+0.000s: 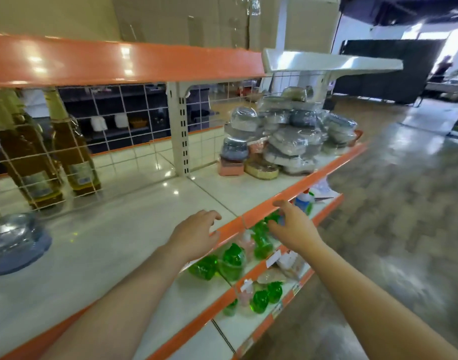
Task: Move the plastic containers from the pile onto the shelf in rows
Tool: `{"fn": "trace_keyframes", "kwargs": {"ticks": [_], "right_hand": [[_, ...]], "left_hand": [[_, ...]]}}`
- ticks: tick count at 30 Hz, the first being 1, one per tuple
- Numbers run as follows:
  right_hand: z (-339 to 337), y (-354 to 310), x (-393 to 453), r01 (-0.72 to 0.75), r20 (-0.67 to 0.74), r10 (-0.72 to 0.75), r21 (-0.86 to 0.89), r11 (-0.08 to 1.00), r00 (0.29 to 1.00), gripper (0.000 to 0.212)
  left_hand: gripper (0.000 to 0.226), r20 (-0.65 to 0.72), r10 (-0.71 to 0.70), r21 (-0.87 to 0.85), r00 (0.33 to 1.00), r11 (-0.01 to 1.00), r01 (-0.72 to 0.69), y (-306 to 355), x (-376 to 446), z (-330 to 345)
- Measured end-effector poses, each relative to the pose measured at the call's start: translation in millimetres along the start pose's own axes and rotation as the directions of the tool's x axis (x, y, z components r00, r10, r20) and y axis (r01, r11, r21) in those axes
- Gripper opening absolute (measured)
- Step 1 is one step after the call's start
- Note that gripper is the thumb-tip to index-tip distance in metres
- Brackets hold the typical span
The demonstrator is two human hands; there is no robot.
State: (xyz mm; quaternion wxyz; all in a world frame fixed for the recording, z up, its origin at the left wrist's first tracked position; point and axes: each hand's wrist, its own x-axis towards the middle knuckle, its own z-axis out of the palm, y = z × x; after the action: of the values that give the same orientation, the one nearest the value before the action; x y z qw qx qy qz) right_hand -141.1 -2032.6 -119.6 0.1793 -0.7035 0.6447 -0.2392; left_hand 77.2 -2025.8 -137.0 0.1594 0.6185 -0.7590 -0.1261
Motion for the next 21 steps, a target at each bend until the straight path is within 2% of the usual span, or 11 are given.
{"fn": "trace_keyframes", "kwargs": {"ticks": [6, 10, 14, 21], "right_hand": [[-26, 41, 20, -0.065, -0.05, 0.067, 0.027, 0.998, 0.997, 0.056], [-46, 68, 48, -0.098, -0.102, 0.101, 0.039, 0.994, 0.99, 0.05], [-66, 90, 93, -0.094, -0.147, 0.099, 0.038, 0.995, 0.984, 0.051], [-88, 115, 171, -0.048, -0.197, 0.058, 0.052, 0.997, 0.979, 0.056]], "left_hand": [[0.04, 0.014, 0.034, -0.053, 0.999, 0.998, -0.033, 45, 60, 7], [0.04, -0.033, 0.05, -0.035, 0.998, 0.998, -0.051, 69, 109, 13], [0.04, -0.23, 0.049, -0.007, 0.972, 0.999, -0.052, 89, 161, 21], [0.033, -0.537, -0.05, -0.144, 0.842, 0.989, -0.033, 105, 254, 20]]}}
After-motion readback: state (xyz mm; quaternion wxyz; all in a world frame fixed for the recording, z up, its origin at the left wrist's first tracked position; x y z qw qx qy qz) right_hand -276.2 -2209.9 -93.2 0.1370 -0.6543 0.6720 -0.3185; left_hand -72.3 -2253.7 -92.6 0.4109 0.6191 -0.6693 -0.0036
